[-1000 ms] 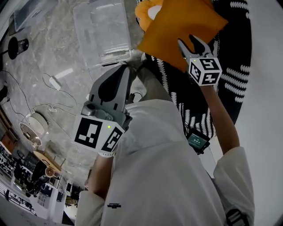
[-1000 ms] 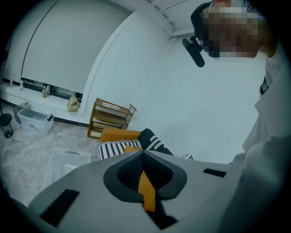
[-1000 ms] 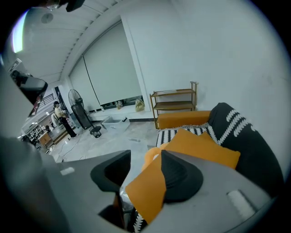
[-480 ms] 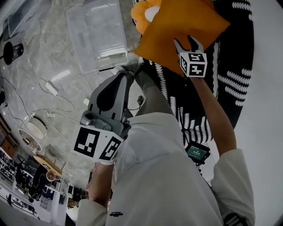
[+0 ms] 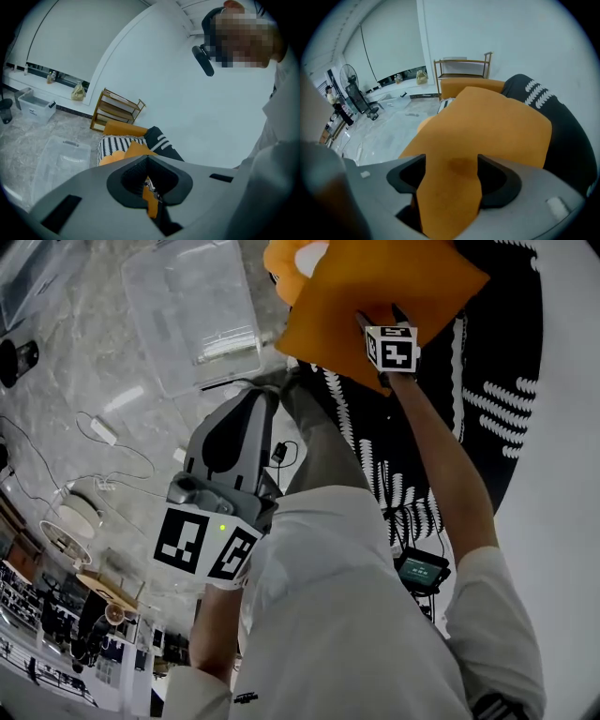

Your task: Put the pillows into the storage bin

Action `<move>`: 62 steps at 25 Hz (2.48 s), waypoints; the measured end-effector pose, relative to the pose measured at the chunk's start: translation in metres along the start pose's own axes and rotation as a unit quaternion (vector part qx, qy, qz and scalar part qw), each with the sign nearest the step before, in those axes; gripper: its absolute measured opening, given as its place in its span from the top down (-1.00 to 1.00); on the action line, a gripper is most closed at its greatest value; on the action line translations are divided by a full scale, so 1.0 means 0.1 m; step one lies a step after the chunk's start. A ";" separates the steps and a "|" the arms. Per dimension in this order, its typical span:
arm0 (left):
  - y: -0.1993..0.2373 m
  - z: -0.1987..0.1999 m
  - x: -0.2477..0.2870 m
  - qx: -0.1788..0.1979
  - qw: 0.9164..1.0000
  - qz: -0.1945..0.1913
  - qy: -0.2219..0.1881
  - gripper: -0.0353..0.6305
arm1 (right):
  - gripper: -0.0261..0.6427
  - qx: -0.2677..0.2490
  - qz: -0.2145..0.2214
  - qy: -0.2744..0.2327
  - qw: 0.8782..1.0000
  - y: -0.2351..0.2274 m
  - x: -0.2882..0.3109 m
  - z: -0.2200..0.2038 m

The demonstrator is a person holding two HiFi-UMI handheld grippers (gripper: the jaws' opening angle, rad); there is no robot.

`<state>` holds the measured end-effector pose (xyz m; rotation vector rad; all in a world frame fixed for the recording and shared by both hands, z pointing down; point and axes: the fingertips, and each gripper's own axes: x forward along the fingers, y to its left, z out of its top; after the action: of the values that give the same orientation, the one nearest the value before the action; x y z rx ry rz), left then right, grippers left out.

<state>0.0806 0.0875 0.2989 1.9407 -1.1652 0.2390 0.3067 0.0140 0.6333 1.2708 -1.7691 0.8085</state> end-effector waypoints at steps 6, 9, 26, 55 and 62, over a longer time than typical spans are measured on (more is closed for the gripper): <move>0.01 -0.11 0.10 -0.004 1.000 0.000 0.012 0.87 | -0.18 -0.002 -0.029 0.018 0.999 -0.21 0.31 -0.21; 0.04 -0.12 0.17 -0.005 1.000 -0.002 0.014 0.87 | -0.10 -0.022 -0.041 0.037 0.998 -0.25 0.44 -0.23; 0.12 -0.06 0.21 -0.009 1.000 -0.015 0.018 0.87 | 0.88 0.006 0.023 0.027 0.999 -0.15 0.05 -0.07; 0.47 -0.04 -0.47 -0.048 0.998 0.025 -0.036 0.87 | 0.88 -0.077 0.140 -0.049 0.986 1.54 -0.68 0.59; 0.68 0.04 -0.77 -0.071 0.994 0.049 -0.062 0.87 | 0.88 -0.123 0.172 -0.048 0.976 2.09 -0.70 0.78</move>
<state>-0.0172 0.1186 0.2935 1.7968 -1.3247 0.0865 0.1010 0.0401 0.5246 0.8656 -2.1285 0.6948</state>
